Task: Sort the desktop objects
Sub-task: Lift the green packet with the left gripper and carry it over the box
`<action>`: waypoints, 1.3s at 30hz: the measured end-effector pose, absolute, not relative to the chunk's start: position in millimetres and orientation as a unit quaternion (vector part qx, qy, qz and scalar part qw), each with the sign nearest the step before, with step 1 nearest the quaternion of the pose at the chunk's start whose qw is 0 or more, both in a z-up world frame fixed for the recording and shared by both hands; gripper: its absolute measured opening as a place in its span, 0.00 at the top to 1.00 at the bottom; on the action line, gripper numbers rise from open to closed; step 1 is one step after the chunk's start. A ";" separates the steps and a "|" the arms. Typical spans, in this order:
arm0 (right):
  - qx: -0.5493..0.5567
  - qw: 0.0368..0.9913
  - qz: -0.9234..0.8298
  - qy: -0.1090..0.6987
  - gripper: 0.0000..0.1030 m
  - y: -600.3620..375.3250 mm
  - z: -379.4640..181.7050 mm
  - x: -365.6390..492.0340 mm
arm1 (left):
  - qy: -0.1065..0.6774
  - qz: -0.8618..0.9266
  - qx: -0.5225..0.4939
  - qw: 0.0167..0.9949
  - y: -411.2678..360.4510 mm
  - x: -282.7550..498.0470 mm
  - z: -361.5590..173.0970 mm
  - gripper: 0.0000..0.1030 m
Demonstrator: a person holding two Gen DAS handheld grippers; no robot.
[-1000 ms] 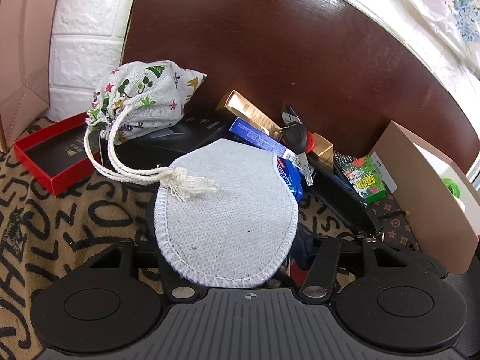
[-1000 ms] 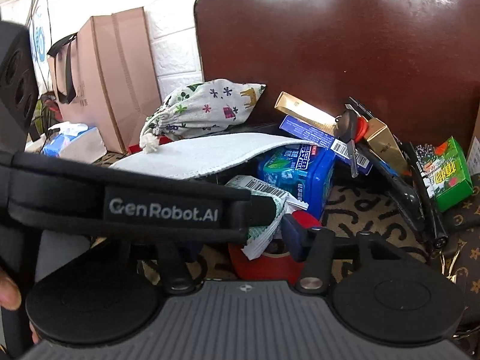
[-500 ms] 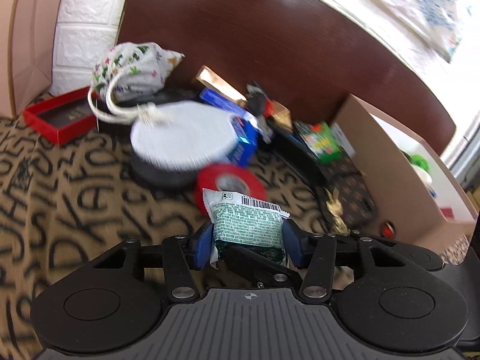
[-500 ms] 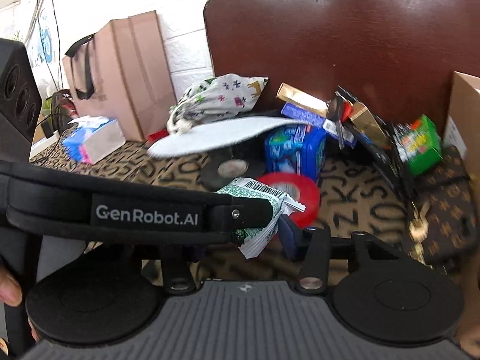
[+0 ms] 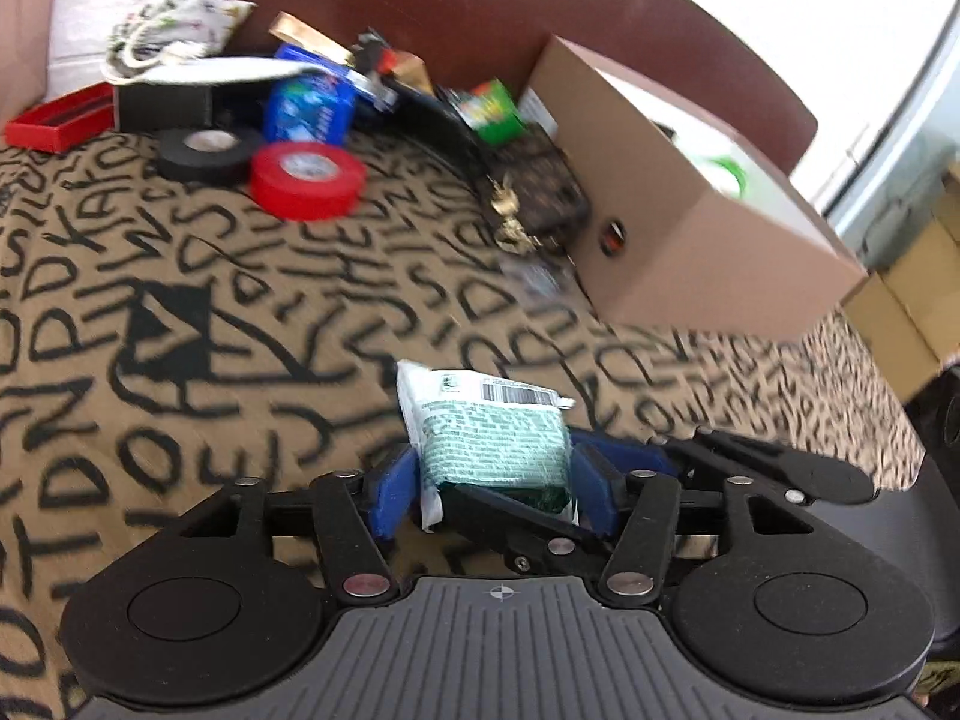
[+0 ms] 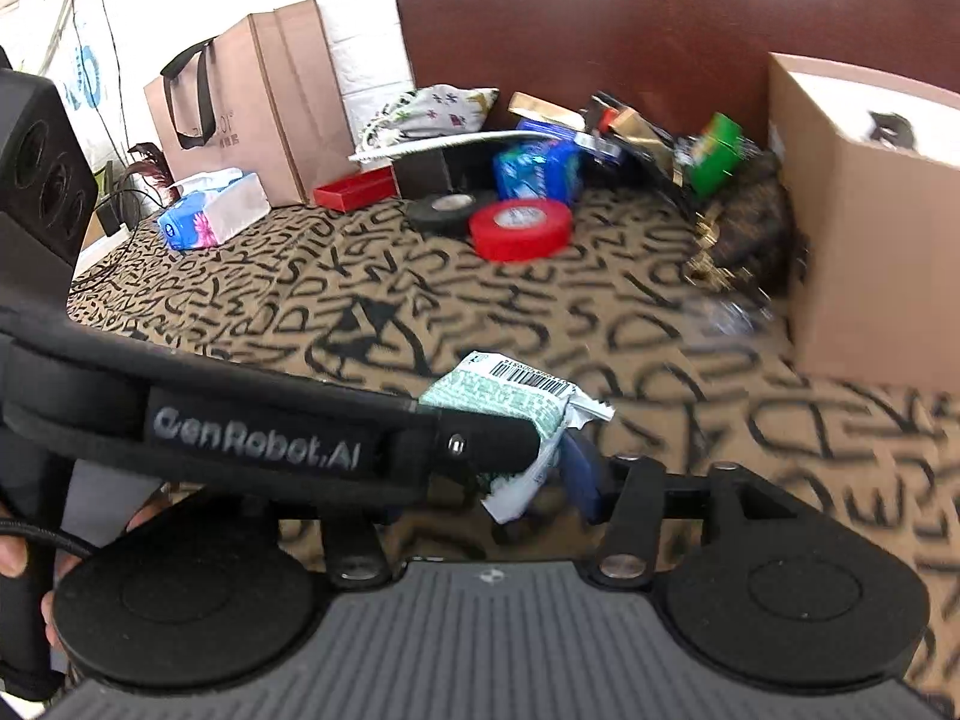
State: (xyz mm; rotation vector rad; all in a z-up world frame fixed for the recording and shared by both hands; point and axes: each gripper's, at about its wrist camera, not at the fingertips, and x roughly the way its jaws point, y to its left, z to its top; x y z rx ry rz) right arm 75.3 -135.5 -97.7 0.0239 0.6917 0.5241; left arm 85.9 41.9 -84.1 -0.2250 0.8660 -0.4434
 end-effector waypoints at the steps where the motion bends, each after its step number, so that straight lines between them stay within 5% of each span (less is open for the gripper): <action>1: 0.014 0.908 0.250 0.336 0.38 -139.1 -98.9 71.7 | 0.417 -0.213 -0.105 0.877 39.4 83.4 -84.8 0.21; 12: 0.027 0.913 0.235 0.332 0.30 -157.1 -103.1 54.5 | 0.421 -0.200 -0.065 0.882 23.4 81.2 -86.8 0.19; 18: 0.023 0.909 0.244 0.337 0.40 -152.5 -104.8 59.2 | 0.423 -0.199 -0.058 0.882 20.6 85.4 -87.3 0.20; 25: 0.002 0.906 0.253 0.338 0.53 -144.8 -103.0 60.7 | 0.426 -0.197 -0.050 0.881 18.0 84.5 -86.0 0.37; 39: -0.008 0.946 0.216 0.243 0.53 -184.2 -34.5 46.6 | 0.321 -0.246 -0.031 0.914 -35.3 80.0 1.5 0.35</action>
